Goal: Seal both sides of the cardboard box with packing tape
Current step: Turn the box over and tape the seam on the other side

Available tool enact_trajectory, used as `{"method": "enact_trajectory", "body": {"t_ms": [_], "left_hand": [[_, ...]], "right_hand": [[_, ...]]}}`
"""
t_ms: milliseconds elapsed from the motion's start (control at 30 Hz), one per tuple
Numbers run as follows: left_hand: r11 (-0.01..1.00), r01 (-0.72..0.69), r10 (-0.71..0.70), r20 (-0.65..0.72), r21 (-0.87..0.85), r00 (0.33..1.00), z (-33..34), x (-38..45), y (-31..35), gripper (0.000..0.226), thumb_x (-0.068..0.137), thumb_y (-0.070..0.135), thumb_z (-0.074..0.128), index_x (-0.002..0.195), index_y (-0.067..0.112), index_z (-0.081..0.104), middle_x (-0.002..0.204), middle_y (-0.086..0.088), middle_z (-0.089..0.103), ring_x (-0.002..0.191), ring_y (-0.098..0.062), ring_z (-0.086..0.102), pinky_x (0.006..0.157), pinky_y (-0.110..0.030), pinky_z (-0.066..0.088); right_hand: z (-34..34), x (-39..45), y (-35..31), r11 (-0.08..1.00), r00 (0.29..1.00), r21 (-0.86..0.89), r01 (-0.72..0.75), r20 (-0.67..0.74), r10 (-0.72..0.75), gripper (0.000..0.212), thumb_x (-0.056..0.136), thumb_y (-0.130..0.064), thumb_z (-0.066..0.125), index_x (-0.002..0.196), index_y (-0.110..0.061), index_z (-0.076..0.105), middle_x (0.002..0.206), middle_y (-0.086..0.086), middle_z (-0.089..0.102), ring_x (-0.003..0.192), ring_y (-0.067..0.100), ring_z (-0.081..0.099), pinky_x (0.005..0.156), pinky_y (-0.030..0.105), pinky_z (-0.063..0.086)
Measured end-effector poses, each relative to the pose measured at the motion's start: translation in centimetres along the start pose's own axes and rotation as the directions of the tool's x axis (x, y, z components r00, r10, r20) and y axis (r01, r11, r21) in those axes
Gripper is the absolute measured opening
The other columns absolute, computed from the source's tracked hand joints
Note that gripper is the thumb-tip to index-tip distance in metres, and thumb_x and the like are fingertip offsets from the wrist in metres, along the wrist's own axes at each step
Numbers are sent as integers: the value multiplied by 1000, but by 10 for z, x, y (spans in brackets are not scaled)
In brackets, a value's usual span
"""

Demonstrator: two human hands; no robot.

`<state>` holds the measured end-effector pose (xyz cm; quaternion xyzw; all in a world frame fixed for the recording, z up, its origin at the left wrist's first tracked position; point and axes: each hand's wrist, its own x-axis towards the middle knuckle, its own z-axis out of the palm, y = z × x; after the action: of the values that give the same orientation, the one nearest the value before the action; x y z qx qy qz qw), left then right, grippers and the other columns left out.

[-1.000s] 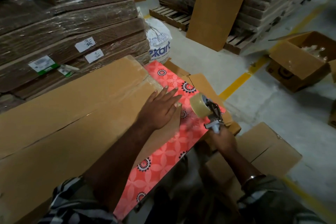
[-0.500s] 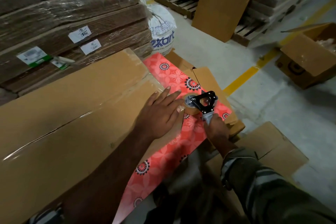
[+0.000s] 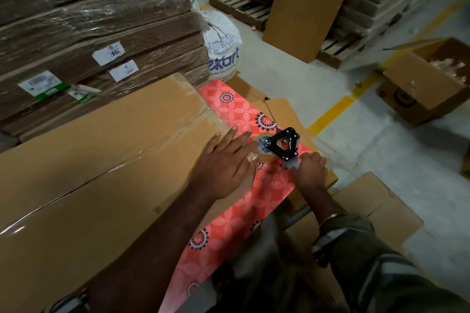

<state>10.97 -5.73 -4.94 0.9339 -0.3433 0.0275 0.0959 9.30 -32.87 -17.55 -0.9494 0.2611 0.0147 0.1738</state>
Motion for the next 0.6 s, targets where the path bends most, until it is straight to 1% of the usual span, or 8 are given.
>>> {"method": "enact_trajectory", "body": {"t_ms": [100,167,233,333,400,467,533,600], "left_hand": [[991,56,-60,-35,-124,998,-2,2,-1,61,108,40,33,166,29,17,174,9,13,161,-14,11,130,-42,14],[953,85,-119,-100,-292,988,-4,4,-4,62,107,33,37,165,20,21,173,4,20,160,-14,16,130,-41,18],[893,93,-187,-175,-440,967,-4,3,-9,60,105,24,39,162,11,30,170,-3,28,159,-17,22,129,-41,22],[853,161,-274,-162,-497,948,-4,0,-10,61,99,20,39,159,7,38,167,-7,35,158,-23,26,128,-40,25],[901,154,-233,-155,-405,960,-1,-2,-9,63,96,24,34,156,4,43,166,-11,38,156,-29,30,127,-45,29],[946,156,-195,-115,-285,974,1,-2,-7,68,94,30,27,155,5,45,166,-11,37,156,-30,30,126,-48,29],[954,171,-200,-97,-247,975,1,0,-5,68,94,29,26,156,6,43,167,-10,36,156,-28,30,127,-46,27],[941,184,-224,-115,-283,968,0,-1,-4,65,93,21,34,155,5,45,165,-10,39,155,-27,34,127,-44,27]], "right_hand": [[-35,-39,-29,877,942,394,276,-293,-165,16,90,-10,63,105,-9,69,108,10,65,108,33,57,85,36,42],[-60,-76,-52,727,877,512,457,-394,-274,16,95,-5,60,105,-10,71,108,4,68,106,22,61,86,28,44],[-76,-107,-70,637,841,556,534,-423,-337,25,99,-5,57,118,-10,72,120,1,70,117,14,62,98,25,45],[-81,-133,-88,627,829,543,559,-351,-436,40,103,-7,56,142,-11,60,145,2,60,139,11,50,116,25,35],[-75,-141,-99,669,812,464,580,-272,-516,44,106,-18,53,149,-12,51,155,3,51,147,12,40,122,28,28],[-69,-144,-108,713,798,358,602,-241,-553,47,107,-27,48,151,-11,48,156,6,49,149,15,36,125,28,20],[-69,-141,-115,752,803,284,595,-228,-550,46,107,-28,45,150,-11,49,154,9,51,146,19,38,123,20,12],[-73,-133,-122,771,807,237,591,-187,-561,45,107,-26,43,149,-10,50,152,11,53,143,23,42,120,22,17]]}}
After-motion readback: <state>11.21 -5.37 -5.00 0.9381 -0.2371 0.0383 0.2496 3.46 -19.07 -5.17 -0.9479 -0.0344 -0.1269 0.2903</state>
